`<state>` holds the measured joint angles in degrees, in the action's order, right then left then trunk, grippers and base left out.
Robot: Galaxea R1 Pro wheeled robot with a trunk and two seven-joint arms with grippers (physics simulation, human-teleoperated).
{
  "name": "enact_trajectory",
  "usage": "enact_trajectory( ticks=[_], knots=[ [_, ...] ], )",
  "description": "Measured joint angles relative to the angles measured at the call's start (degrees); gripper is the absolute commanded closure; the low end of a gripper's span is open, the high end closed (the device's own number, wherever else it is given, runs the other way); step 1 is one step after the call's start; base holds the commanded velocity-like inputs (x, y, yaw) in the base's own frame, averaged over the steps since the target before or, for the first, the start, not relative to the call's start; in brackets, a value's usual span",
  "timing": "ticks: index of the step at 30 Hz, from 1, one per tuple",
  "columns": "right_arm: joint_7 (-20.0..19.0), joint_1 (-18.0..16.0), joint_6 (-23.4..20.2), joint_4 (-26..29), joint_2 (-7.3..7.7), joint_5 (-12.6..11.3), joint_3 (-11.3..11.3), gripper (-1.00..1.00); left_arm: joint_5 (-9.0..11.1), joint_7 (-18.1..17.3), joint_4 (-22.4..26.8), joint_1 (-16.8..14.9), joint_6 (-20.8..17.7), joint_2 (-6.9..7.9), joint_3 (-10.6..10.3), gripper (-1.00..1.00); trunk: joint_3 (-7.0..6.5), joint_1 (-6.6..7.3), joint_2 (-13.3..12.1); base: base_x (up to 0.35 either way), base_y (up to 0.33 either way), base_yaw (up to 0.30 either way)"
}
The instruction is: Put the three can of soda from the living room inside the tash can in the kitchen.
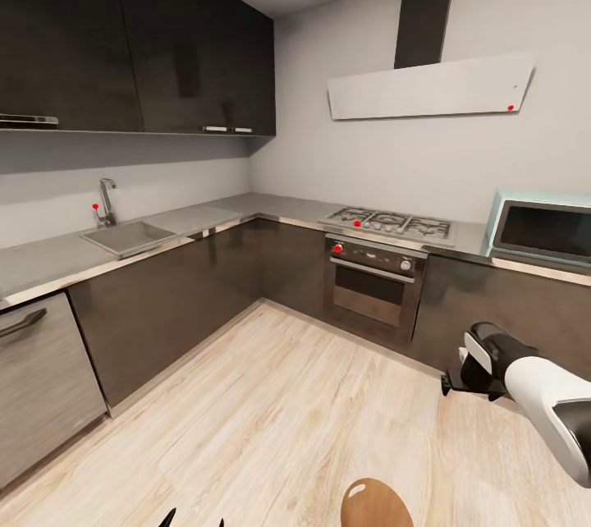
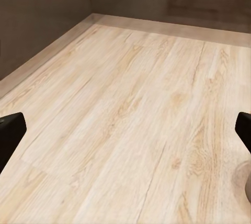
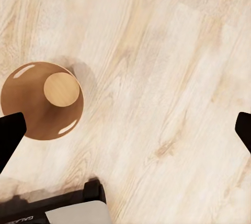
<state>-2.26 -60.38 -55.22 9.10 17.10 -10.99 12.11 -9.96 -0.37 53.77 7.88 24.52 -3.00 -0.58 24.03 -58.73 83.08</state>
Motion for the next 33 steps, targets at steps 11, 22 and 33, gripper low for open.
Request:
enact_trajectory(
  ticks=[11,22,33],
  knots=[
    [0.01,0.00,0.09,-0.01,-0.06,0.01,0.14,-1.00,0.03,0.01,0.01,0.01,-0.08,-0.06,0.03,-1.00,0.00,0.00,0.00,0.000,0.000,0.000],
    [0.03,0.23,2.44,-0.05,-0.35,-0.01,0.18,-1.00,0.11,0.02,0.02,-0.03,-0.09,-0.10,0.05,-1.00,0.00,0.00,0.00,0.000,0.000,0.000],
    [0.06,0.32,2.65,-0.05,-0.45,0.01,0.13,-1.00,0.12,0.02,0.21,-0.05,-0.09,-0.05,0.05,-1.00,0.00,0.00,0.00,0.000,0.000,0.000]
  ],
)
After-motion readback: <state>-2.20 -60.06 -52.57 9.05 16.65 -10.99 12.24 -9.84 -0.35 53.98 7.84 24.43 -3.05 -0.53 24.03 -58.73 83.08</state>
